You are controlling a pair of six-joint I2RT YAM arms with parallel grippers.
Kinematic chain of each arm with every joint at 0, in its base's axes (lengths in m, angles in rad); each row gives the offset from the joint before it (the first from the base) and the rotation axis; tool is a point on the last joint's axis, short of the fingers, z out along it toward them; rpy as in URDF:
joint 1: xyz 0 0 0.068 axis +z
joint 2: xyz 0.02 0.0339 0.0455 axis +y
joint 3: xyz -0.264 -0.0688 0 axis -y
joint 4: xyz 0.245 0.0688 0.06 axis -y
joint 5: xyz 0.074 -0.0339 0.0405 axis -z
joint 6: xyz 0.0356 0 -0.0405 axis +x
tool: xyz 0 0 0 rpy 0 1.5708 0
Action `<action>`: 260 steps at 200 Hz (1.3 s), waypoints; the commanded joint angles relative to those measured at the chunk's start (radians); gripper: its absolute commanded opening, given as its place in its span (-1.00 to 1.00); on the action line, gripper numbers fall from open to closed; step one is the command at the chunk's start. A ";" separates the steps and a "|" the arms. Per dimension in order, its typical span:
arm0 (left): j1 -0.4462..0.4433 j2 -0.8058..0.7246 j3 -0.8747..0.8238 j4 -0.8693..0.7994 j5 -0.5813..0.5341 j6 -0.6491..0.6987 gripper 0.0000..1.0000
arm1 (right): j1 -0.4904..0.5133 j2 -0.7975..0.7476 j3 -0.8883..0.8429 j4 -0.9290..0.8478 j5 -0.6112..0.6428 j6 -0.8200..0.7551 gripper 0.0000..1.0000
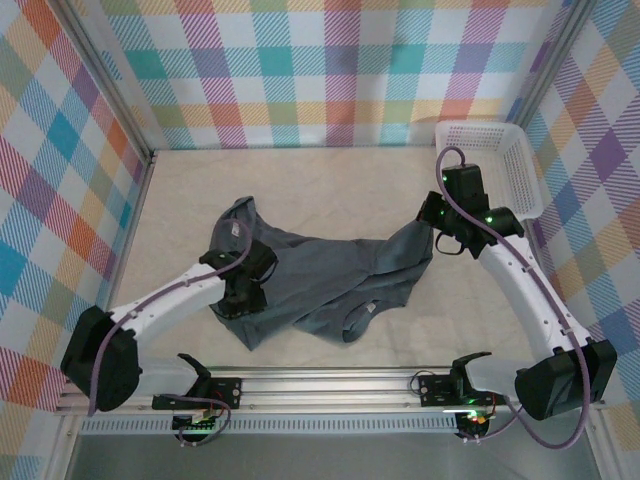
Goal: Fold the inside-out t-shirt
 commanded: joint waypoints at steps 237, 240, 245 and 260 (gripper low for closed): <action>0.015 0.110 -0.095 0.059 -0.079 -0.013 -0.36 | -0.006 -0.029 -0.005 0.024 -0.053 0.029 -1.00; 0.015 0.110 -0.095 0.060 -0.080 -0.013 -0.35 | -0.006 -0.030 -0.005 0.024 -0.055 0.029 -1.00; 0.015 0.109 -0.099 0.063 -0.081 -0.014 -0.33 | -0.006 -0.030 -0.005 0.023 -0.056 0.029 -1.00; 0.015 0.105 -0.101 0.068 -0.089 -0.016 -0.35 | -0.006 -0.029 -0.008 0.023 -0.059 0.032 -1.00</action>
